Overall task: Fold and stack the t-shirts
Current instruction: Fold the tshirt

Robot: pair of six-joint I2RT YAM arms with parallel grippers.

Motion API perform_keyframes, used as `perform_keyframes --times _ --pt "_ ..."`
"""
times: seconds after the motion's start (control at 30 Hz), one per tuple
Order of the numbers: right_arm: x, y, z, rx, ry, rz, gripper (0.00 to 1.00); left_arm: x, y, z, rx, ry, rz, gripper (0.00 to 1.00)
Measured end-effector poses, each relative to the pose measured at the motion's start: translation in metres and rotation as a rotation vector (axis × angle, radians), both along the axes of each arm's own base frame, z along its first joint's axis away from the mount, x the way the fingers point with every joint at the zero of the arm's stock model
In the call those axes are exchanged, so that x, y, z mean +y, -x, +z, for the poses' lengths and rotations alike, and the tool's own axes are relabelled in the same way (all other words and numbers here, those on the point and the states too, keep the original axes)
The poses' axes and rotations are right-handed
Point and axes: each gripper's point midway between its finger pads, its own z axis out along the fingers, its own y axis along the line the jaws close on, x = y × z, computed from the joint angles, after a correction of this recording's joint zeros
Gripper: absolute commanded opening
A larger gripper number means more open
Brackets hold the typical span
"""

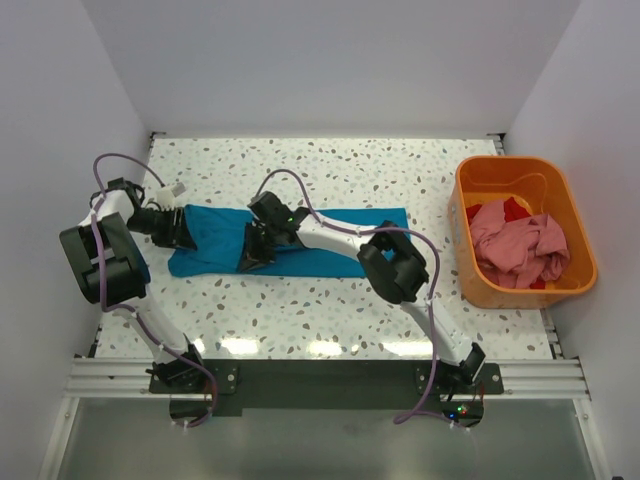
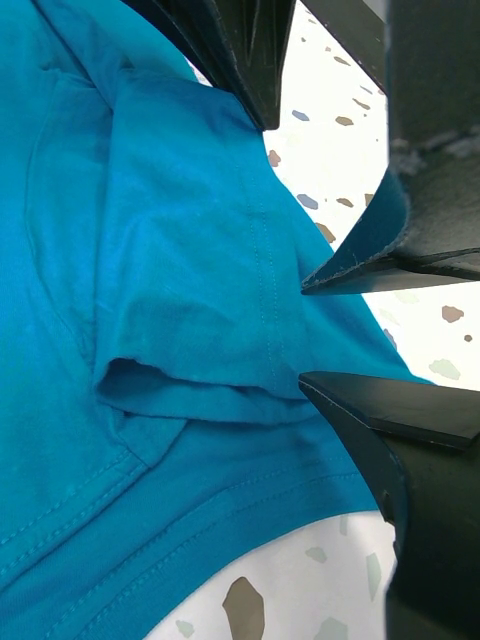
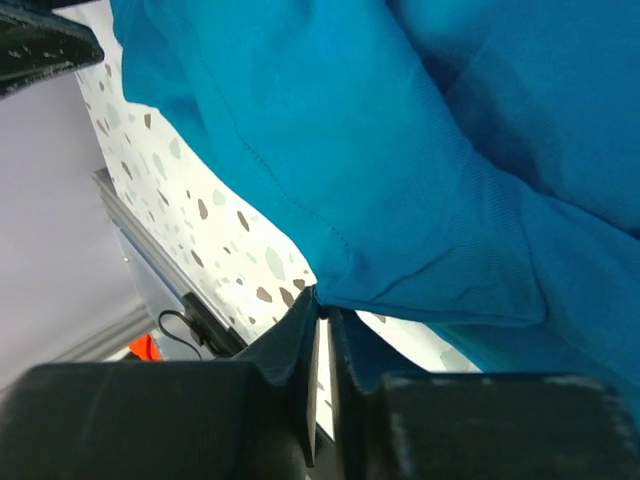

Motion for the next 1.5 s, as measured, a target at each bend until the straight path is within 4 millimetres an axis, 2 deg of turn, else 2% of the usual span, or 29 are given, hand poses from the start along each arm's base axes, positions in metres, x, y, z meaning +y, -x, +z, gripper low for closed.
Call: perform_keyframes --times 0.03,0.7,1.07,1.5 --pt "0.000 -0.001 0.000 0.002 0.000 -0.003 0.00 0.000 0.000 0.000 0.001 0.000 0.000 0.42" --pt "-0.004 -0.011 0.004 0.002 -0.026 -0.006 0.00 0.005 0.005 -0.004 0.038 -0.051 -0.005 0.39" --pt "-0.005 -0.013 0.003 0.002 -0.027 -0.009 0.00 -0.005 0.009 -0.022 0.086 -0.051 -0.024 0.38" --pt "-0.006 -0.013 -0.001 0.004 -0.028 -0.009 0.00 0.001 0.010 -0.030 0.116 -0.108 -0.008 0.38"
